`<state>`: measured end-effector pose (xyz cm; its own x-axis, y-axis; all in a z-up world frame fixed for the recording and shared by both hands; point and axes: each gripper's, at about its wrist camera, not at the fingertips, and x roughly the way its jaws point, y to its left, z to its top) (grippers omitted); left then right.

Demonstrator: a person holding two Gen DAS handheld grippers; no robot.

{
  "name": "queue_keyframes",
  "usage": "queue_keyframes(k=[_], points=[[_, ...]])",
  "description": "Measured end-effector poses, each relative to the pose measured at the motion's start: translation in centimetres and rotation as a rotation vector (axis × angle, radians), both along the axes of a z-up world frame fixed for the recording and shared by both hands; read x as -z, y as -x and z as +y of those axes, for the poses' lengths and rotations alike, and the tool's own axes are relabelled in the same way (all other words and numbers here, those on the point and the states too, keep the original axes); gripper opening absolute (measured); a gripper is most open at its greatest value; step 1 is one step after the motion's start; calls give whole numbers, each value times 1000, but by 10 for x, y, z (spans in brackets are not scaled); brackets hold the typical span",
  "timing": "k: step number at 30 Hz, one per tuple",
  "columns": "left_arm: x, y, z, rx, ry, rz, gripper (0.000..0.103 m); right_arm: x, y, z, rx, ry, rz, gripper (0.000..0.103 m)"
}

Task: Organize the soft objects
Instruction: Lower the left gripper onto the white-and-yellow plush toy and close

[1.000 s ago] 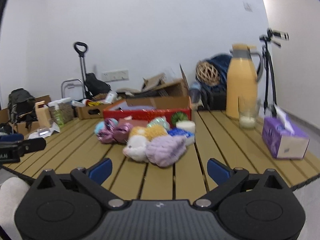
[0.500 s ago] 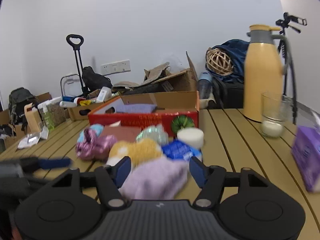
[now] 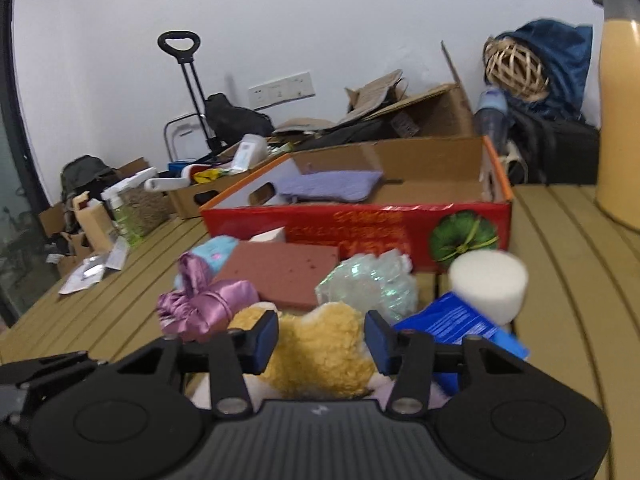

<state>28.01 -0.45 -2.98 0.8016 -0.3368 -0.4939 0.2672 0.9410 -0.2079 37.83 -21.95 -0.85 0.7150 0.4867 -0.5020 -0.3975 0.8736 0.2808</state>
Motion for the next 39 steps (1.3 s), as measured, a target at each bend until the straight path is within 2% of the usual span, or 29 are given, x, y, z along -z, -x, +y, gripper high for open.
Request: queue_keyframes(k=[2, 6, 8, 11, 13, 14, 17, 19, 21, 23, 24, 26, 30, 31, 35, 39], points=[[1, 6, 10, 1, 31, 13, 70, -1, 6, 1, 6, -12, 21, 48], [9, 9, 15, 11, 111, 80, 71, -2, 25, 12, 6, 52, 15, 48], [10, 9, 9, 8, 97, 77, 69, -4, 33, 12, -4, 76, 34, 48], [7, 10, 5, -21, 31, 37, 64, -3, 43, 6, -28, 77, 70, 46], [4, 14, 10, -93, -18, 9, 56, -3, 49, -3, -32, 38, 80, 47], [2, 16, 16, -138, -31, -8, 55, -5, 51, -5, -26, 36, 69, 48], [1, 16, 36, -188, 6, 6, 55, -11, 58, -3, -27, 84, 3, 56], [1, 12, 44, -200, 34, 31, 55, -11, 59, 4, -73, 92, -17, 66], [-2, 8, 46, -189, 76, 54, 55, -5, 58, 15, -128, 106, -31, 68], [-5, 6, 47, -153, 136, 63, 56, 3, 57, 27, -141, 149, -19, 68], [-5, 5, 46, -137, 147, 61, 60, 8, 58, 32, -140, 168, -22, 67], [-4, 3, 38, -104, 138, 42, 61, 16, 61, 37, -137, 177, -19, 66], [9, -5, 29, -58, 142, 61, 61, 28, 76, 47, -120, 218, -30, 57], [12, -8, 30, -63, 154, 80, 60, 29, 80, 49, -107, 230, -48, 50], [16, -11, 42, -71, 238, 102, 60, 31, 90, 45, -64, 185, -57, 48], [9, -7, 41, -54, 249, 88, 54, 30, 103, 45, -45, 162, -84, 45]])
